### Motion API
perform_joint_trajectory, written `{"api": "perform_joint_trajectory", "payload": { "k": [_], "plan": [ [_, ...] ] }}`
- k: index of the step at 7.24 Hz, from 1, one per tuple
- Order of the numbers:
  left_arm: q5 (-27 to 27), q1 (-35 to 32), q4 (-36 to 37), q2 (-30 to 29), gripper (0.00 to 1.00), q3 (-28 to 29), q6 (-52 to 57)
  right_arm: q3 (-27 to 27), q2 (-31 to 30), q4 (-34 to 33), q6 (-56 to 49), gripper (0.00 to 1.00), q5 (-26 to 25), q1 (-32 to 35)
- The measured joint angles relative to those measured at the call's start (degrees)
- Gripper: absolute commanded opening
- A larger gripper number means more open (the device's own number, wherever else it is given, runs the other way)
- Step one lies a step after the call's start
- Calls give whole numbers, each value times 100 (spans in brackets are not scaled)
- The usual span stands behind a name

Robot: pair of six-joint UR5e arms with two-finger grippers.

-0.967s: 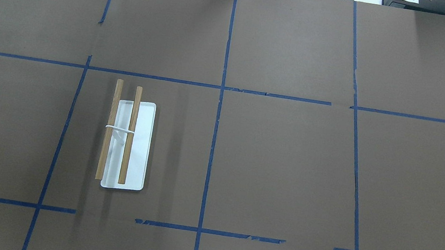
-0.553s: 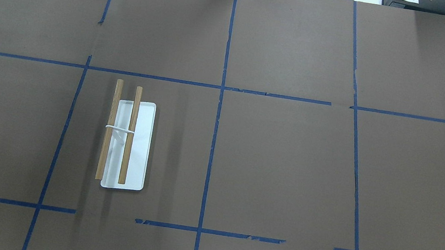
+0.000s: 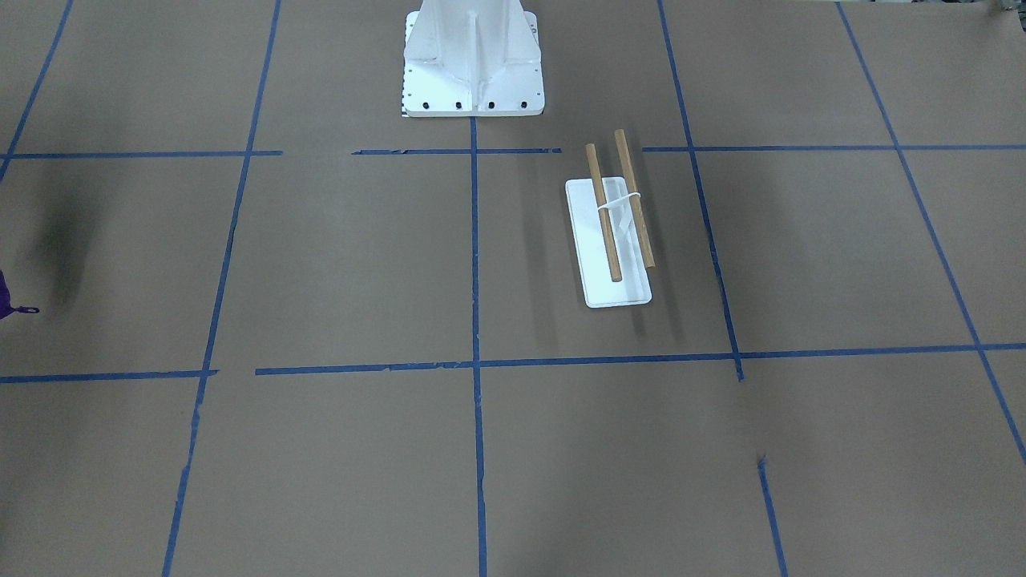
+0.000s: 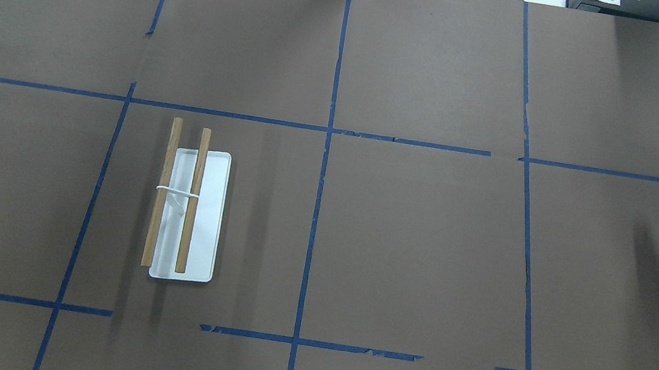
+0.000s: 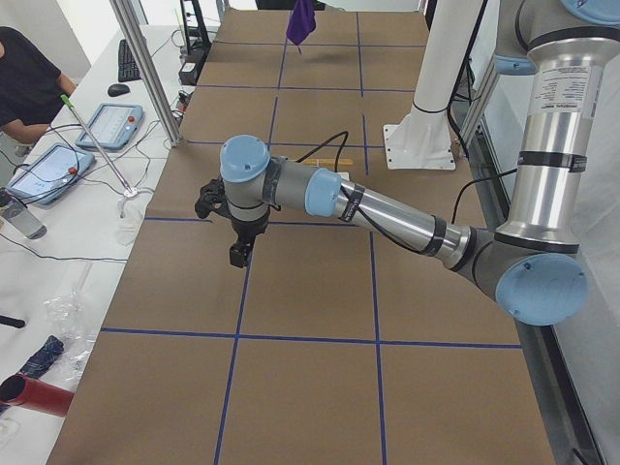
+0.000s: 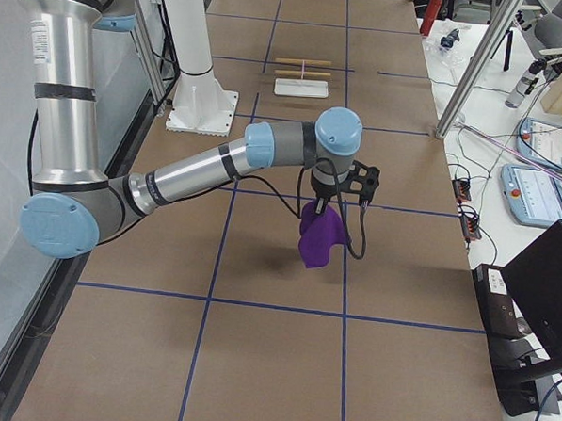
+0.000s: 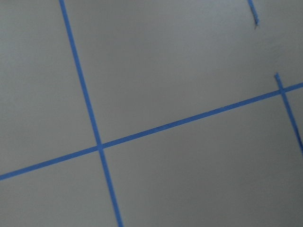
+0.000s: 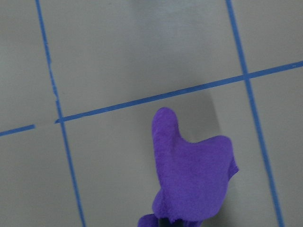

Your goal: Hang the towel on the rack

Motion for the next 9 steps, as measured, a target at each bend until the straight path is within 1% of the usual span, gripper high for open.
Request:
{"api": "perform_joint_trajectory", "payload": {
  "k": [2,3,4,5,6,7,8,9],
  "plan": [
    [-336,533,-422,-275,100,-227,-1528,436,605,88,1615,0,103,-696],
    [-553,913,-937,-346,100,-333,-2379,607,916,105,2347,0,95,-1025],
    [-767,1342,-1767,-404,100,-402,-3367,747,1169,114,2885,0,74,-1347],
    [-842,1760,-2726,-497,100,-448,-4485,836,1385,118,3190,0,55,-1643],
    [-852,2148,-3607,-757,100,-379,-5700,903,1622,128,3337,0,-55,-1979],
    [-745,2559,-4136,-1133,100,-274,-6726,970,1888,144,3471,0,-306,-2350],
    [-333,3030,-4361,-1445,100,-228,-7365,1019,2134,153,3607,0,-560,-2690],
    [281,3519,-4437,-1677,100,-211,-7916,1040,2318,180,3673,0,-731,-2937]
  ]
}}
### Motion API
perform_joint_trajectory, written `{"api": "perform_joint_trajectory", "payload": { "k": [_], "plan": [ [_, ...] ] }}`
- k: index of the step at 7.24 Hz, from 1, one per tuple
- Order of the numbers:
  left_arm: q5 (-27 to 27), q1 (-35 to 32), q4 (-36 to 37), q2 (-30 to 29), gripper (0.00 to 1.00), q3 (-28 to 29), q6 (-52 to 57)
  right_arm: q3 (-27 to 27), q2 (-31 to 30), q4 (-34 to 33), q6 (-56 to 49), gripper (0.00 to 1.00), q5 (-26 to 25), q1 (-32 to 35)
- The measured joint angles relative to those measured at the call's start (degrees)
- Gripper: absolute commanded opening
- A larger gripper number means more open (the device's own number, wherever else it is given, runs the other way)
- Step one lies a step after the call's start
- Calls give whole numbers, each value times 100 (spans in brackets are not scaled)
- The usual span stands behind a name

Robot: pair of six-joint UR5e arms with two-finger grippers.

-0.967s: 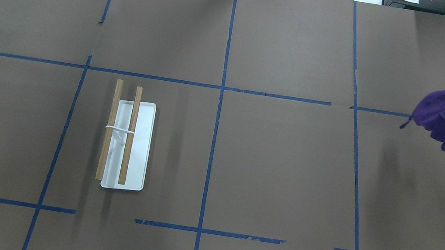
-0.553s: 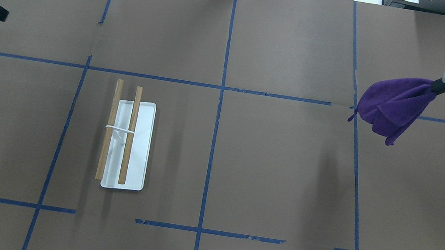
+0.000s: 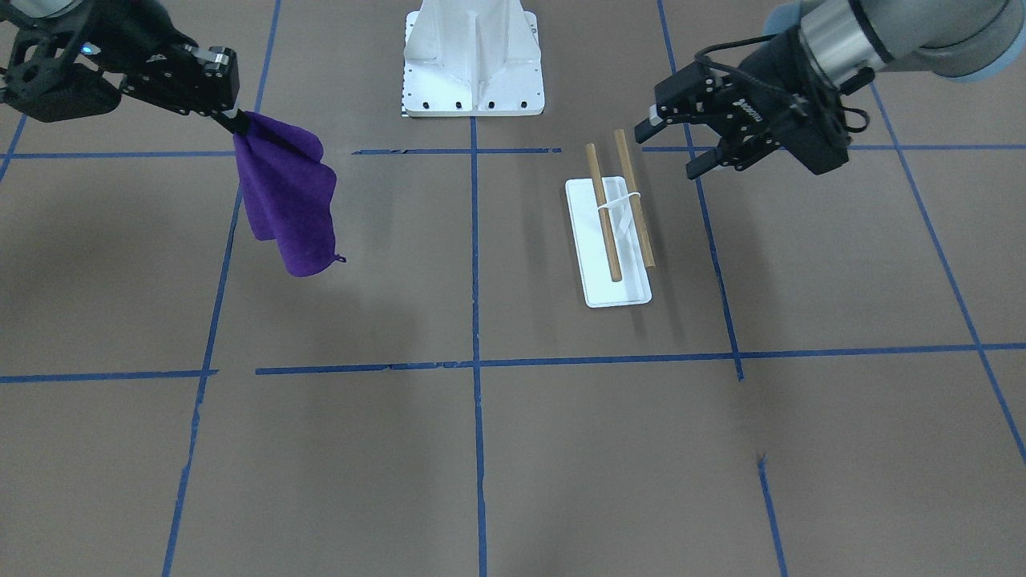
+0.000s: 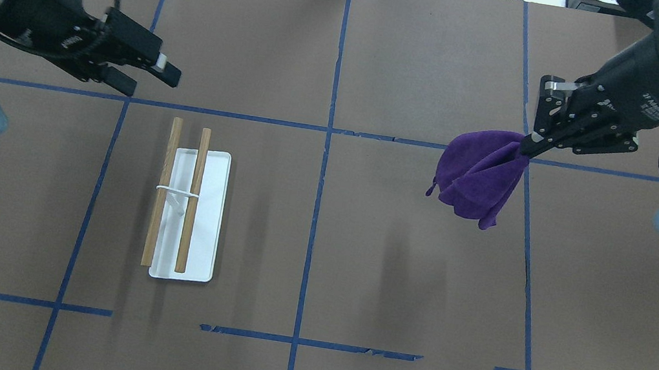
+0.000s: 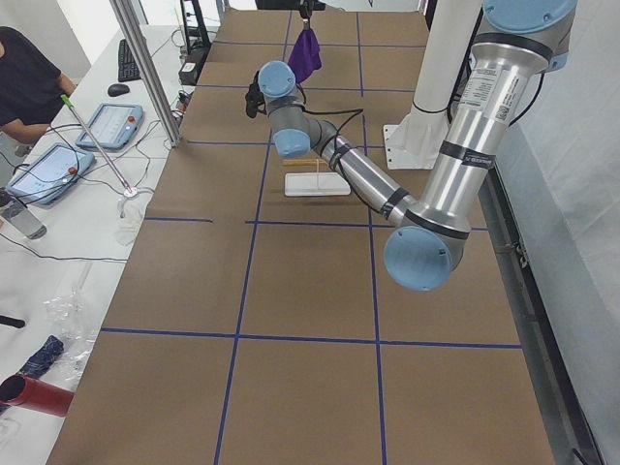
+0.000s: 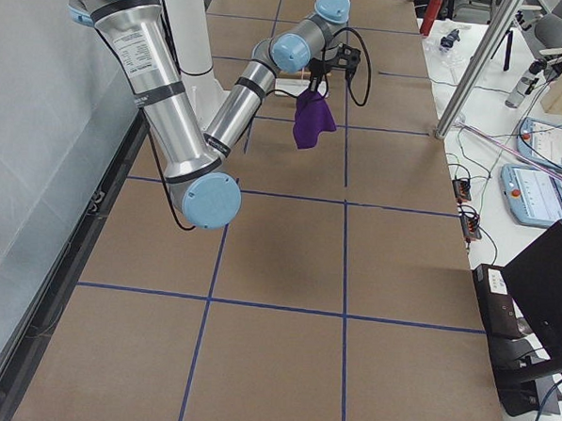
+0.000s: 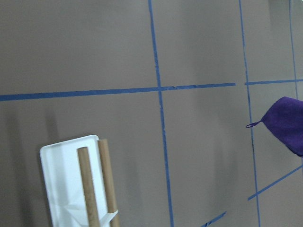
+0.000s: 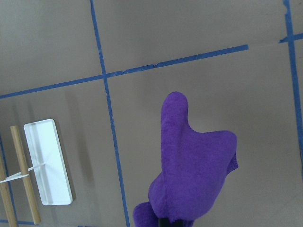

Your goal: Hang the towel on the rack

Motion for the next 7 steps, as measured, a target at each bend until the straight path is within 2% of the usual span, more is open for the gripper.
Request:
{"api": "perform_joint_trajectory", "payload": {
  "k": [1,3,5,7],
  "plan": [
    [434,420,-23,-242,100,58,-791,6,134,121,26,0,-203,-211],
    [697,869,86,-747,99,269,-2114,-14,223,713,-4,0,-724,-626],
    [739,1029,426,-1325,99,530,-2815,-38,238,1181,-332,0,-1212,-1018],
    [812,1087,1122,-1971,99,947,-3002,-8,253,1298,-824,0,-1567,-1245]
  ]
}}
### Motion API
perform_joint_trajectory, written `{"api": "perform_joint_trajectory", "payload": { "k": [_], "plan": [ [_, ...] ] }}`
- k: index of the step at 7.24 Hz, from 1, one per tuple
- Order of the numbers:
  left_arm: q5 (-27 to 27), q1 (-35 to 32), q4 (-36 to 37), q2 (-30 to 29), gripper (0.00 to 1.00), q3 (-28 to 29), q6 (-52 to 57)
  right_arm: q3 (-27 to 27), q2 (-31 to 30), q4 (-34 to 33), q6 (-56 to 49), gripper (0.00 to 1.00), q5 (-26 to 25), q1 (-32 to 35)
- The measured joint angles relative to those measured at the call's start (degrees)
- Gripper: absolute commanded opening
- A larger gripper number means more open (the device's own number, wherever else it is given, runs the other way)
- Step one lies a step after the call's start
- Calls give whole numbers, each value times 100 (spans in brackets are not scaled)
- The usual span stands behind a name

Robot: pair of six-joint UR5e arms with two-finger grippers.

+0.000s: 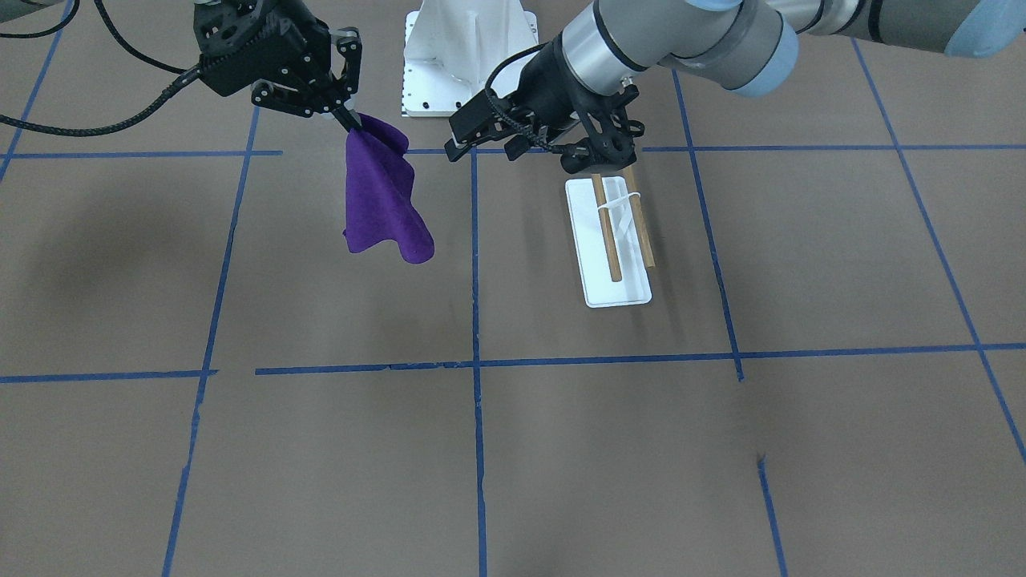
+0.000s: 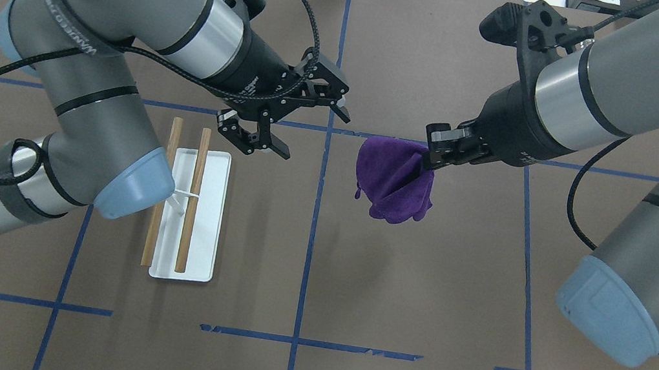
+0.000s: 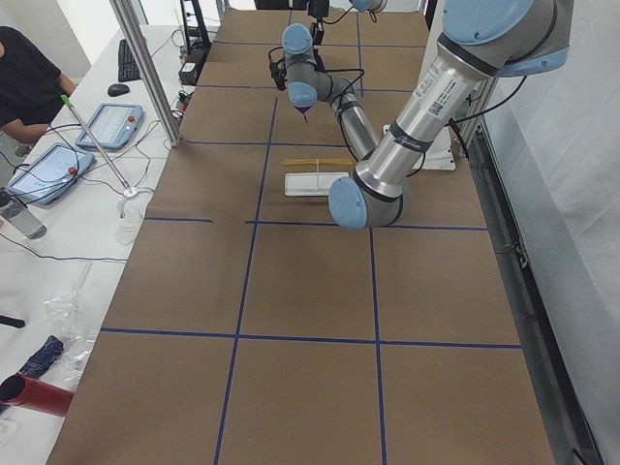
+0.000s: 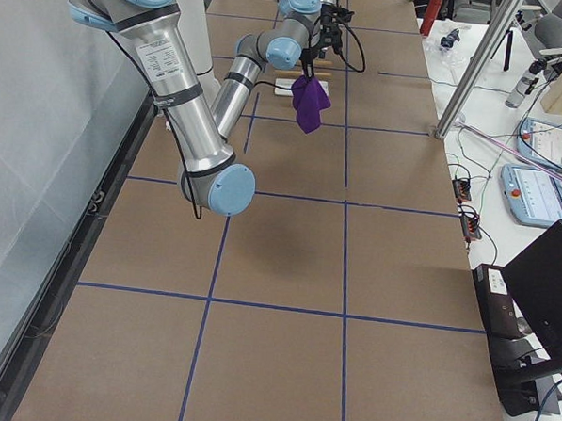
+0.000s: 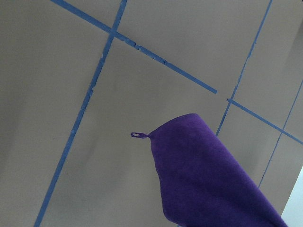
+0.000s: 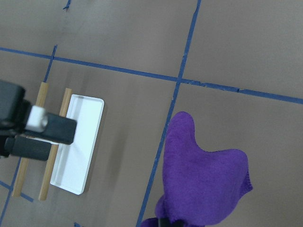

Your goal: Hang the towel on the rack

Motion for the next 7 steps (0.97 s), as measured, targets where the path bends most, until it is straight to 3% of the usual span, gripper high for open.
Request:
{"api": "perform_joint_trajectory", "payload": {
  "k": [4,6,7],
  "plan": [
    [151,94,270,-640,92,713,-416,61,176,13,-384,0,-228,-215],
    [308,217,273,-721,73,883,-490,129,233,12,-417,0,-286,-261],
    [390,306,273,-728,54,920,-502,169,245,12,-420,0,-294,-262]
  ]
}}
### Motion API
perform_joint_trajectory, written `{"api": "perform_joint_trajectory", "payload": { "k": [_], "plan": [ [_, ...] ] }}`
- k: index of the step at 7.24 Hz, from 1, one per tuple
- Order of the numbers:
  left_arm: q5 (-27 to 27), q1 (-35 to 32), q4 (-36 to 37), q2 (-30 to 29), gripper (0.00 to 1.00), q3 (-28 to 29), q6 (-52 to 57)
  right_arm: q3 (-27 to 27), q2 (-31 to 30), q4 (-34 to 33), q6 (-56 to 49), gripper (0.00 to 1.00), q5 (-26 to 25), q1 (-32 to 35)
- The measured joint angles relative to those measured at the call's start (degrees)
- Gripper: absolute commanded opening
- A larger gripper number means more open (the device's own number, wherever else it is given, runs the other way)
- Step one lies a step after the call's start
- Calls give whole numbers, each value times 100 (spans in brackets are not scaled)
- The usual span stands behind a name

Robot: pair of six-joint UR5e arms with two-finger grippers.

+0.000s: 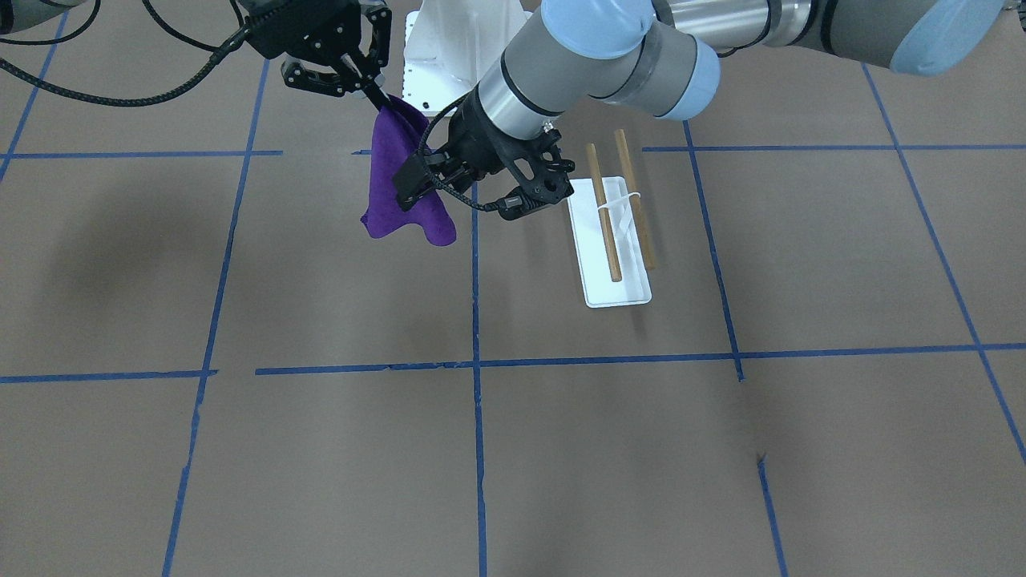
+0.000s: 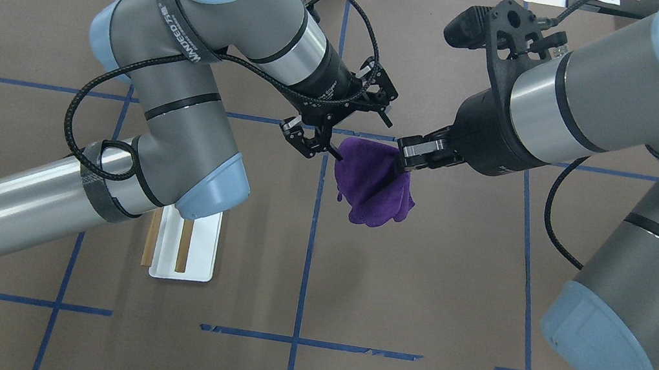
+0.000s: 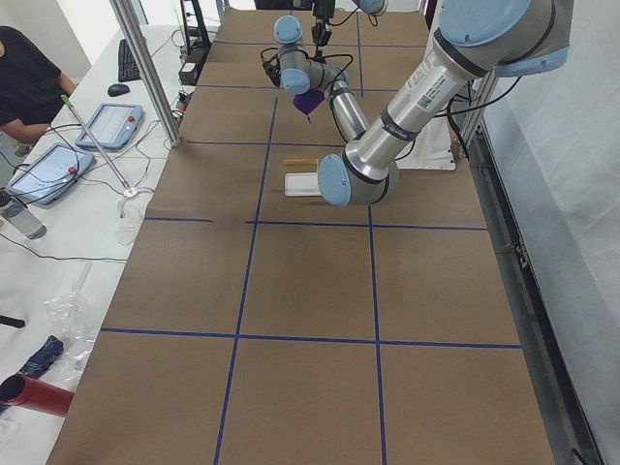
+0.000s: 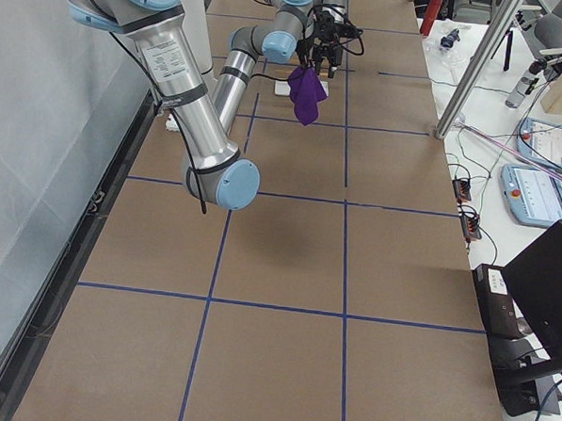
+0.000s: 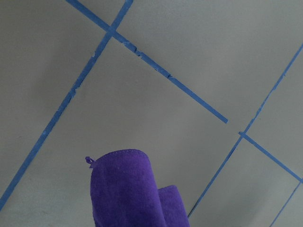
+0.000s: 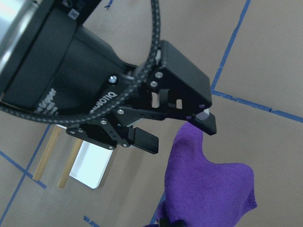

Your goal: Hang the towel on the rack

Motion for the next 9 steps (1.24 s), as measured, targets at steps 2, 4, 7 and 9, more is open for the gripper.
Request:
{"api": "perform_joint_trajectory", "payload": {
  "k": [2,4,7,9],
  "plan": [
    [54,89,0,16,0,25,-8,97,-2,0,-1,0,-4,8],
    [62,104,0,47,0,-6,6,128,-33,0,-1,0,-4,23],
    [202,107,-2,93,0,-87,41,174,-96,-4,13,100,-38,61],
    [260,102,-31,358,0,-373,74,277,-334,1,16,100,-178,117]
  ]
}}
